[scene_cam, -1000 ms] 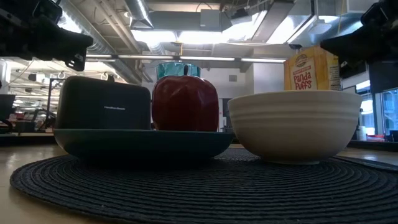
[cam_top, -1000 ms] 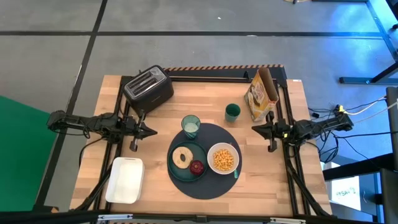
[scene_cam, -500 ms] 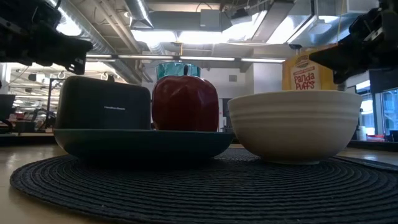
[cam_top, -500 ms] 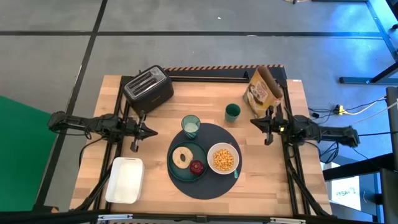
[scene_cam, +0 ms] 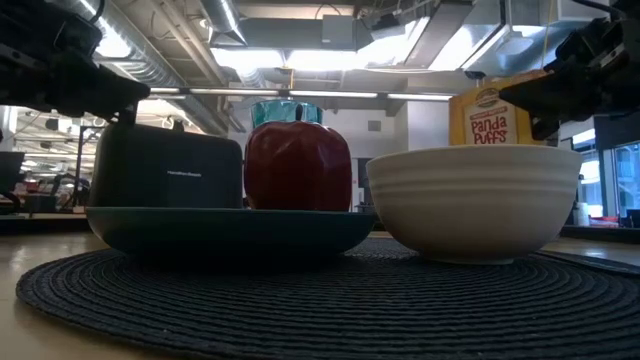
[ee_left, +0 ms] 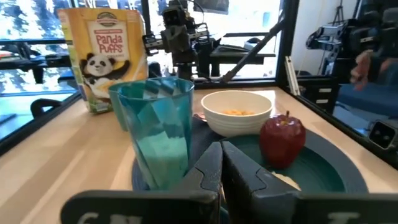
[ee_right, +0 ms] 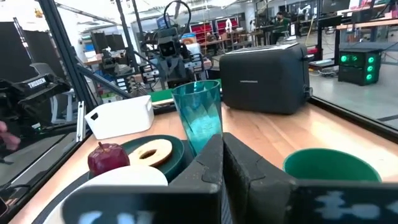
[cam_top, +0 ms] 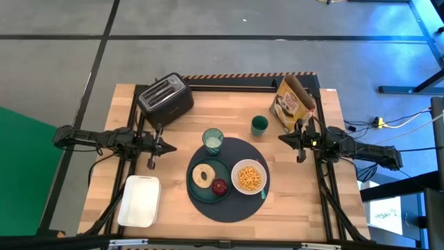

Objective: Arrange a breakfast setting
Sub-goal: Return to Home Position

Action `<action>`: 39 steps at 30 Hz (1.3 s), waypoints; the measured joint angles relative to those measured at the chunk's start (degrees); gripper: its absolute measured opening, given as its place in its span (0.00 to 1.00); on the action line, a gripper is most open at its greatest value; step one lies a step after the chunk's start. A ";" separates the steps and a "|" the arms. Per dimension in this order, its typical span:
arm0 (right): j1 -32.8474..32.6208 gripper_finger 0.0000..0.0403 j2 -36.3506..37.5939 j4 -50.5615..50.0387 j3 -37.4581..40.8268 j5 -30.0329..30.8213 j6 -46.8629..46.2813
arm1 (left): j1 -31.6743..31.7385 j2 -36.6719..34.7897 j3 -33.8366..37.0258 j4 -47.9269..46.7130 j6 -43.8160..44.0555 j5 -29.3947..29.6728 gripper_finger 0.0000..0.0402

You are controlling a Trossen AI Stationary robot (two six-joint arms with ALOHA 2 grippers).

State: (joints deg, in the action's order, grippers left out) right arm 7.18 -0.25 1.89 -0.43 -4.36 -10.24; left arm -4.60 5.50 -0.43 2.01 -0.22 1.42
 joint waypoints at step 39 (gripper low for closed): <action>-0.02 0.00 0.02 -0.33 0.00 1.34 0.05 | -0.02 0.00 0.00 0.12 -0.41 0.86 0.00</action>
State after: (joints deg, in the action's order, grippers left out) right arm 7.16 -0.23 1.56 -0.43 -3.03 -10.20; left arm -4.62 5.50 -0.43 2.13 -0.62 2.27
